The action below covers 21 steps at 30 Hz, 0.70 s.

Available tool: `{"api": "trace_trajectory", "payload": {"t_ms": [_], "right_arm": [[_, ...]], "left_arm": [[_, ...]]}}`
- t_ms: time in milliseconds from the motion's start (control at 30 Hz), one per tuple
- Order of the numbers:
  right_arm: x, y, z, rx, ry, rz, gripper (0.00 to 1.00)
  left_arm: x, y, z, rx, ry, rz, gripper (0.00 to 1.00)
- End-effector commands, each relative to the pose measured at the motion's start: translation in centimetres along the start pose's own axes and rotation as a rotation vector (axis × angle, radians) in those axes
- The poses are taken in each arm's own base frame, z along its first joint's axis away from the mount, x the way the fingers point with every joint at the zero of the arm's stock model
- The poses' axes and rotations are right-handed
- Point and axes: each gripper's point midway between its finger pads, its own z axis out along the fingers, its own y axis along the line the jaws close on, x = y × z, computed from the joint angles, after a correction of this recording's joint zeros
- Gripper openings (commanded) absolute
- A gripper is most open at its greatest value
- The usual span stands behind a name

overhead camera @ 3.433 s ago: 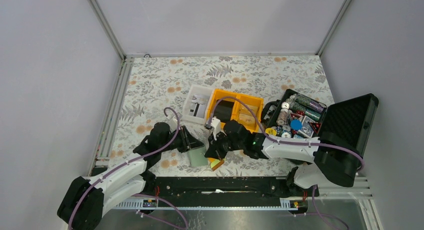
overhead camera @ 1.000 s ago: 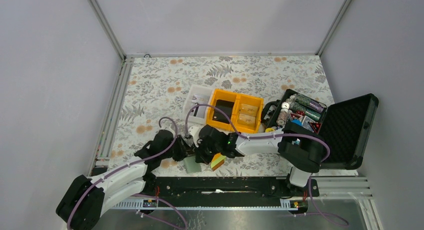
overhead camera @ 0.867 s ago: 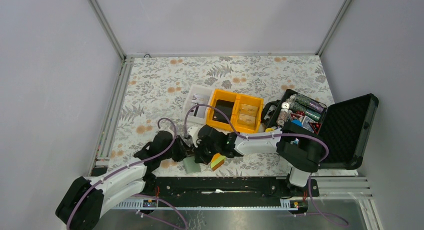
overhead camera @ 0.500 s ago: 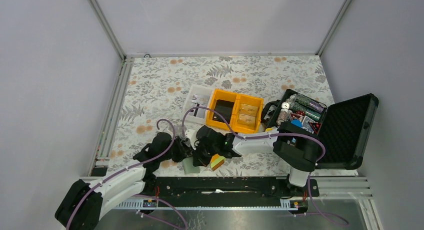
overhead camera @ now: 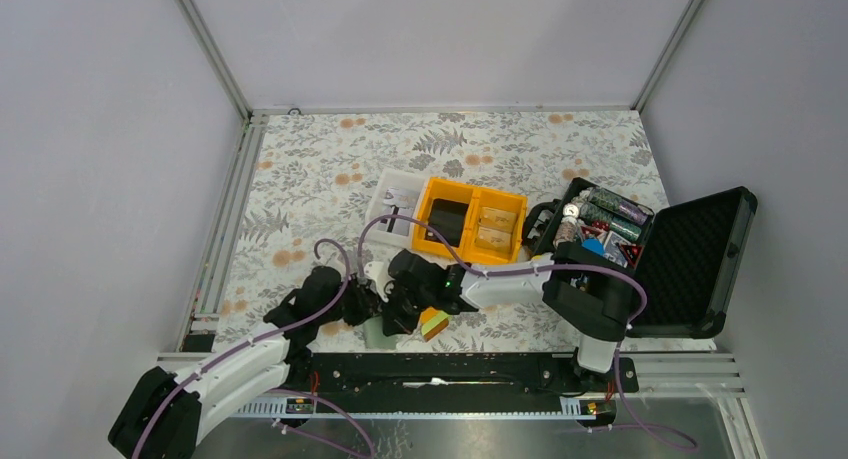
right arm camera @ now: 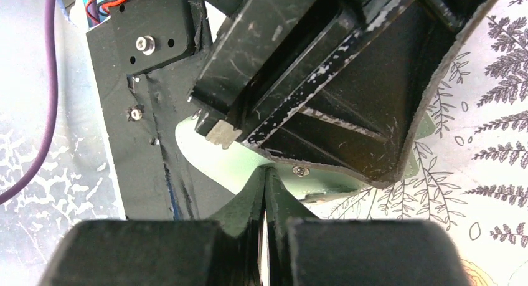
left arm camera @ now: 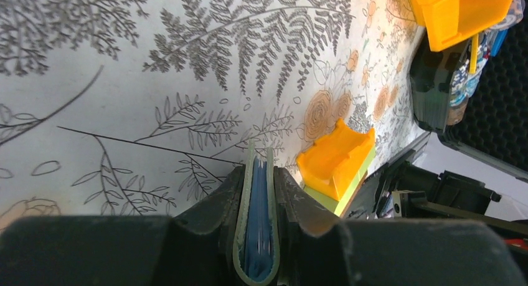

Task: Put the credit cards into the card holder
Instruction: Close the card holder at the center of the board.

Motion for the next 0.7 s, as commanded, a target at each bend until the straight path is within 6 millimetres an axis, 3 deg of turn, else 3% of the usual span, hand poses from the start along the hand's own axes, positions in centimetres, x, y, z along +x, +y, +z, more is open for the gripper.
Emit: {"api": "trace_trajectory", "payload": {"t_ms": [0,133,267,467,567,667], "right_arm": [[-4.4,4.0,-2.0,-0.116,-0.147,-0.066,0.12],[-5.7,4.5,-6.2,-0.095,-0.217,-0.054,0.46],[-7.2,3.8,-11.3,-0.021,-0.339,-0.025,0.7],[-8.9,0.8,-17.1,0.136,-0.526,0.085,0.85],[-9.1,0.8,-17.6,0.104,-0.572,0.107,0.88],[-9.1,2.2,-17.3,-0.008,-0.622,0.125,0.88]], "left_arm": [[-2.8,-9.3,-1.9,0.331,-0.082,0.086,0.0],[-3.7,-10.3,-2.7,0.36,-0.118,0.116,0.0],[-4.8,-12.2,-4.0,0.416,-0.163,0.193,0.0],[-5.8,-16.1,-7.3,0.56,-0.24,0.346,0.0],[-5.4,-18.1,-9.1,0.657,-0.25,0.415,0.0],[-5.0,-19.9,-10.7,0.759,-0.254,0.431,0.02]]}}
